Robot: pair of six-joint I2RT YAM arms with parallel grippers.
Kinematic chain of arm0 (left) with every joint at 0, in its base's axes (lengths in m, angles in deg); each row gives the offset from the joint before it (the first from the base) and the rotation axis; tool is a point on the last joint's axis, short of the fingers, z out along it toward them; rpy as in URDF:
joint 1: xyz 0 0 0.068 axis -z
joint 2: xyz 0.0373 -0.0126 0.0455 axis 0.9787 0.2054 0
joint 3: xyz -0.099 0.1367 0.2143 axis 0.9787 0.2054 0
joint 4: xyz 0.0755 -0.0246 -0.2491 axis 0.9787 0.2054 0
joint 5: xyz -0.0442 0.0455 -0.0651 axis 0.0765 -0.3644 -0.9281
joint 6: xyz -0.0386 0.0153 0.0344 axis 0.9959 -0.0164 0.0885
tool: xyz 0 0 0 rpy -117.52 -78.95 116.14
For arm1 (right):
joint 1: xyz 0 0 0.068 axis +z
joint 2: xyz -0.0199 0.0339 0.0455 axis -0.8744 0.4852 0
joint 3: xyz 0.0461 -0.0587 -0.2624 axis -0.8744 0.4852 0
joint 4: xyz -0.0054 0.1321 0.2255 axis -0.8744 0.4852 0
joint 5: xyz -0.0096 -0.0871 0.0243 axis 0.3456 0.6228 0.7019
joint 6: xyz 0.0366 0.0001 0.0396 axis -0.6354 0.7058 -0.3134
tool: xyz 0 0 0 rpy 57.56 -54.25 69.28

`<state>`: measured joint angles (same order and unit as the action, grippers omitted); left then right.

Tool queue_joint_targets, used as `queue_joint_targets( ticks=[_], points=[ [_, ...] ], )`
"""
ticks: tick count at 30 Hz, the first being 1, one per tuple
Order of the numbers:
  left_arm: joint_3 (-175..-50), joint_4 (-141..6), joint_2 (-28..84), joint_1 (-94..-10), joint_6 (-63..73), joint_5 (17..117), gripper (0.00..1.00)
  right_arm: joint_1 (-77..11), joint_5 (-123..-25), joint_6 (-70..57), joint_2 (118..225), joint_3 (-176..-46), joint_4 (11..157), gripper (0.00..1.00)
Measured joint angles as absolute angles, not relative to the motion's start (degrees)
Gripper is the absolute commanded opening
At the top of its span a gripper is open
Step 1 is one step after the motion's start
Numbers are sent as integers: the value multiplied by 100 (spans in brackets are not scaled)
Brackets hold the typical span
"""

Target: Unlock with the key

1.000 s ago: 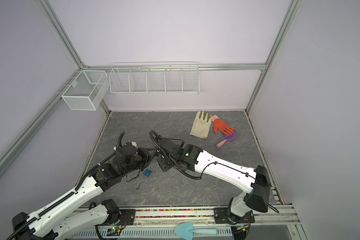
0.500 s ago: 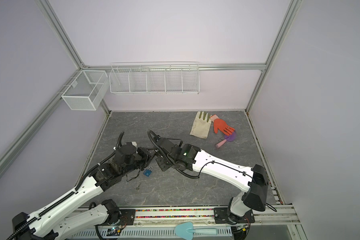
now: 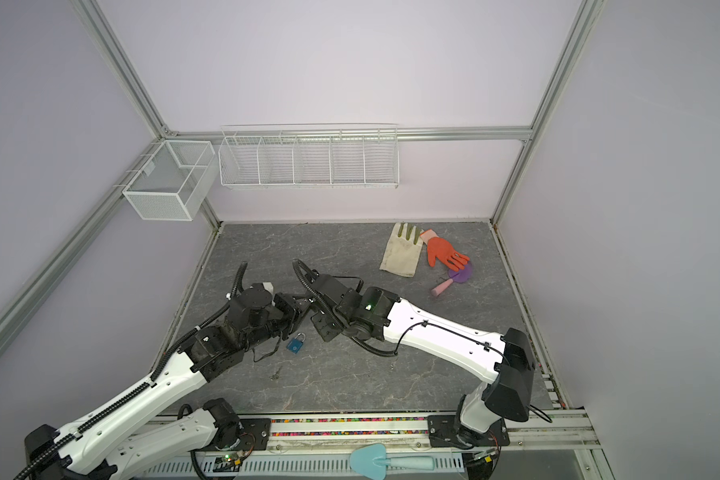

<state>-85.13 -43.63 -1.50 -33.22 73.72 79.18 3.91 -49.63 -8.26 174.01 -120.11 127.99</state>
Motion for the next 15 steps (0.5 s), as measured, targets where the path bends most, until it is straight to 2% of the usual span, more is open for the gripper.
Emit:
queue_joint_targets(
  ticks=[15],
  points=[
    [-8511, -4485, -168, -3510, 7462, 7674, 0, 458, -4671, -563, 17401, -12042, 12740, 6]
  ],
)
